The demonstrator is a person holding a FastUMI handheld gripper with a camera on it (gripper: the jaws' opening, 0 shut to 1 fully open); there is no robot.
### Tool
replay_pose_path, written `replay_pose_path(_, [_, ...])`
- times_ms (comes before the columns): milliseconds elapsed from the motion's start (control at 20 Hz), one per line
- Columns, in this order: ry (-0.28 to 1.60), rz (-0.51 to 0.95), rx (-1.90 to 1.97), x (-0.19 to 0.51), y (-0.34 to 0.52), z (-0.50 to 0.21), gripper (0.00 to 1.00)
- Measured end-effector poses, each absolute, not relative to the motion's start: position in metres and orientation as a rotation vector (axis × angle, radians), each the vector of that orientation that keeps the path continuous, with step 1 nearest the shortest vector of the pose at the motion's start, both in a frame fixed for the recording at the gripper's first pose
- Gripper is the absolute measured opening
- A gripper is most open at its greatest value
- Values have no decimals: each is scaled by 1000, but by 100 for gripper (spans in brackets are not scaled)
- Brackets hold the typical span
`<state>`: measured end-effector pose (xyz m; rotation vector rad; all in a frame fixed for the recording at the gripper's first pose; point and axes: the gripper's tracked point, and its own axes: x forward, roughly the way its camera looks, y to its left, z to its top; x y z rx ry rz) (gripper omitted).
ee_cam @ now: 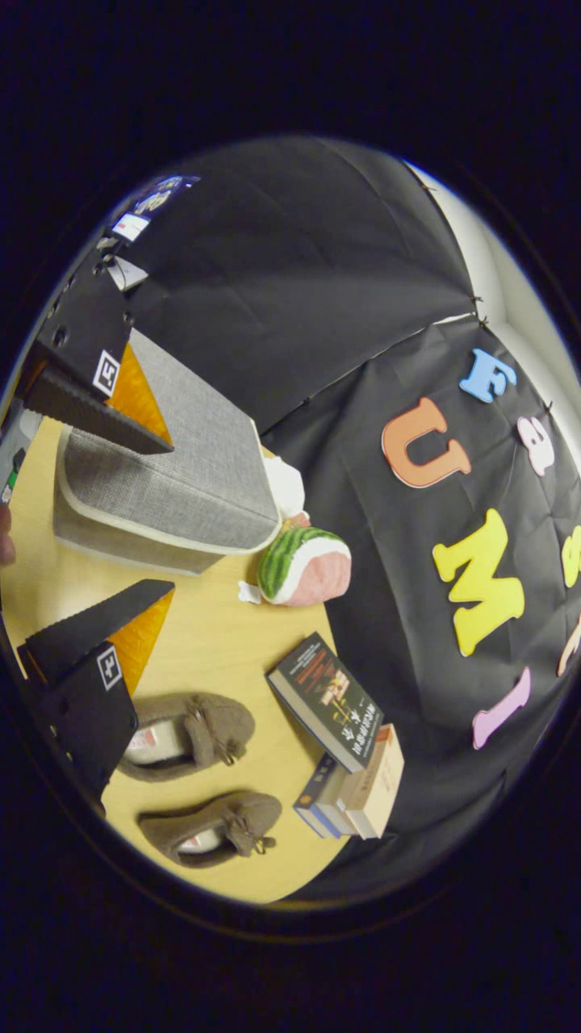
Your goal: Open the storage box then place both shoes into the box .Put the left shoe in first, then the right shoe, with the right side of both shoes facing outward in a uniform manner.
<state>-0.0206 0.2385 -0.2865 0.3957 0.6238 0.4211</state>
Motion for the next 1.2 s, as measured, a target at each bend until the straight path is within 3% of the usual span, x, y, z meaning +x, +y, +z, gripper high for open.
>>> replay_pose_path(650, [760, 512, 694, -10, 275, -307, 94])
replay_pose_path(750, [751, 506, 692, -9, 267, -298, 83])
replay_pose_path(1050, [712, 495, 605, -6, 255, -271, 4])
replay_pose_path(1200, [668, 521, 537, -4, 260, -239, 4])
